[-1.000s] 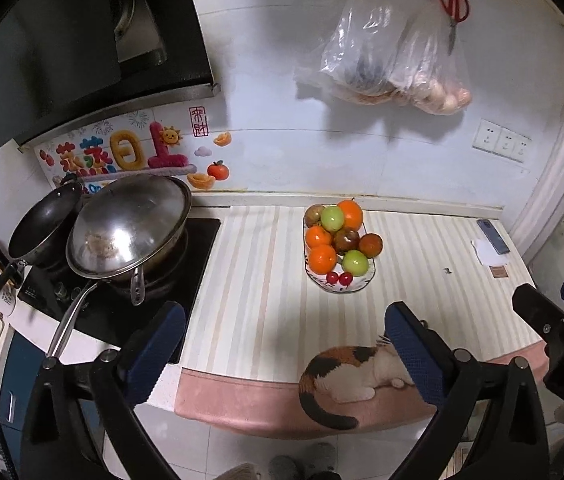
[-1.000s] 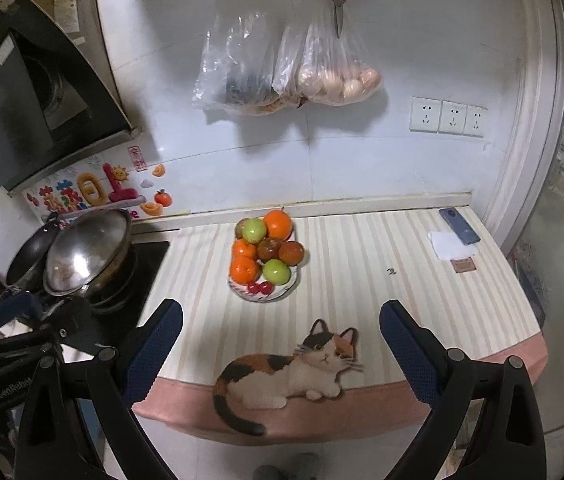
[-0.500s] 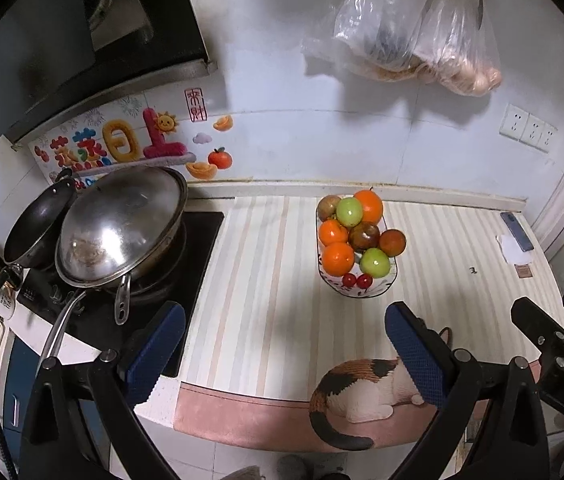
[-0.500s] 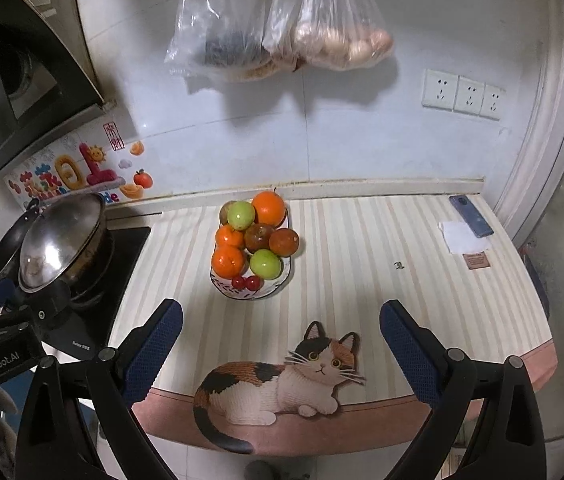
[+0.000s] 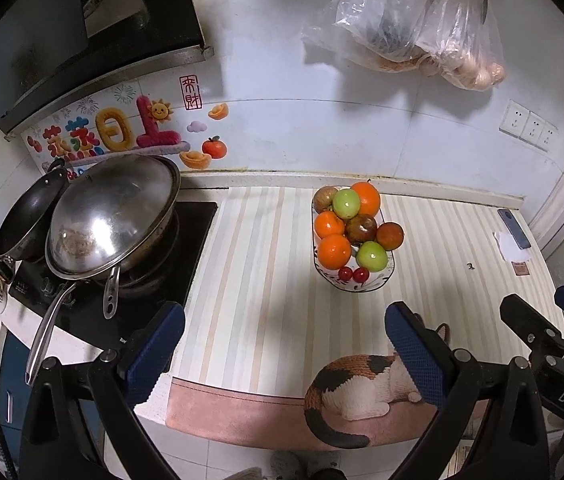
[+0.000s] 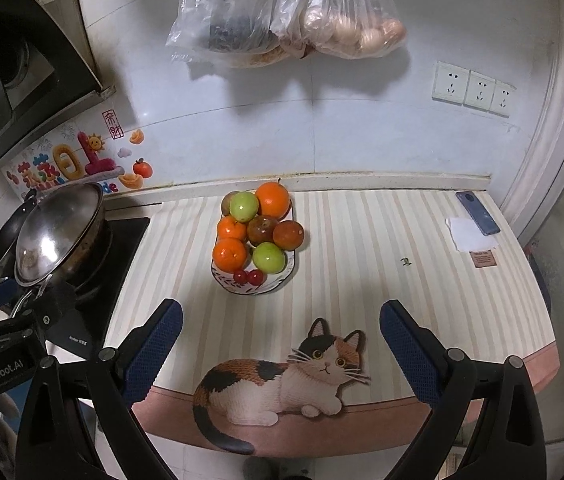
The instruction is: Organize fruits
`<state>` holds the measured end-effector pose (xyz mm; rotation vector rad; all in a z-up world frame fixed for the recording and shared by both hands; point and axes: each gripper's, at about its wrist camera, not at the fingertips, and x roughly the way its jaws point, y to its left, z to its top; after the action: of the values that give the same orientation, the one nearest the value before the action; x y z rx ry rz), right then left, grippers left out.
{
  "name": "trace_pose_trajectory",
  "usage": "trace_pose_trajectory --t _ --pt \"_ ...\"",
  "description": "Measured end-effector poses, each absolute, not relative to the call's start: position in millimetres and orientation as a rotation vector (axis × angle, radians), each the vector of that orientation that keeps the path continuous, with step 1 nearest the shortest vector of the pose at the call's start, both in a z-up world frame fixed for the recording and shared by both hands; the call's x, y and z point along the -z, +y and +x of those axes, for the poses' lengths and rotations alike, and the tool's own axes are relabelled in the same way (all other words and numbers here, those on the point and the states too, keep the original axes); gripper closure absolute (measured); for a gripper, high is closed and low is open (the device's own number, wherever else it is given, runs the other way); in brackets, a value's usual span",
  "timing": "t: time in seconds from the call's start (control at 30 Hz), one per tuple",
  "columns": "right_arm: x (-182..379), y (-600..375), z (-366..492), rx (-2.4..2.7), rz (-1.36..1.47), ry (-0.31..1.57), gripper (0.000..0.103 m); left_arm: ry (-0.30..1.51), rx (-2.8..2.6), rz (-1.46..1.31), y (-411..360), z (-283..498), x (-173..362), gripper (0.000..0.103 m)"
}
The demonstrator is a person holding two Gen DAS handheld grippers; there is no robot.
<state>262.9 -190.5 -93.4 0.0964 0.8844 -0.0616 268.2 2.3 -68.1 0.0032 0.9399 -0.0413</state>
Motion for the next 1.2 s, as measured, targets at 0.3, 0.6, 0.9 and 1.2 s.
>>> trace_pose_trajectory --t 0.3,0.6,0.9,1.2 --pt "93.7 -188.5 263.8 0.055 0.102 0.886 0.002 0.938 0.037 0.006 3.1 268.6 67.5 0.0" --pt "92.4 -184.9 264.7 0.057 0.098 0.883 0.002 0.931 0.036 0.007 4.4 268.3 65.3 0.0" --pt "93.0 -184.8 264.6 0.062 0.098 0.883 0.002 0.928 0.04 0.009 2.8 267.9 64.9 0.0" --pt "92.8 -184.7 264.5 0.062 0.101 0.885 0.002 0.929 0.057 0.018 -0.2 268.3 65.5 0.0"
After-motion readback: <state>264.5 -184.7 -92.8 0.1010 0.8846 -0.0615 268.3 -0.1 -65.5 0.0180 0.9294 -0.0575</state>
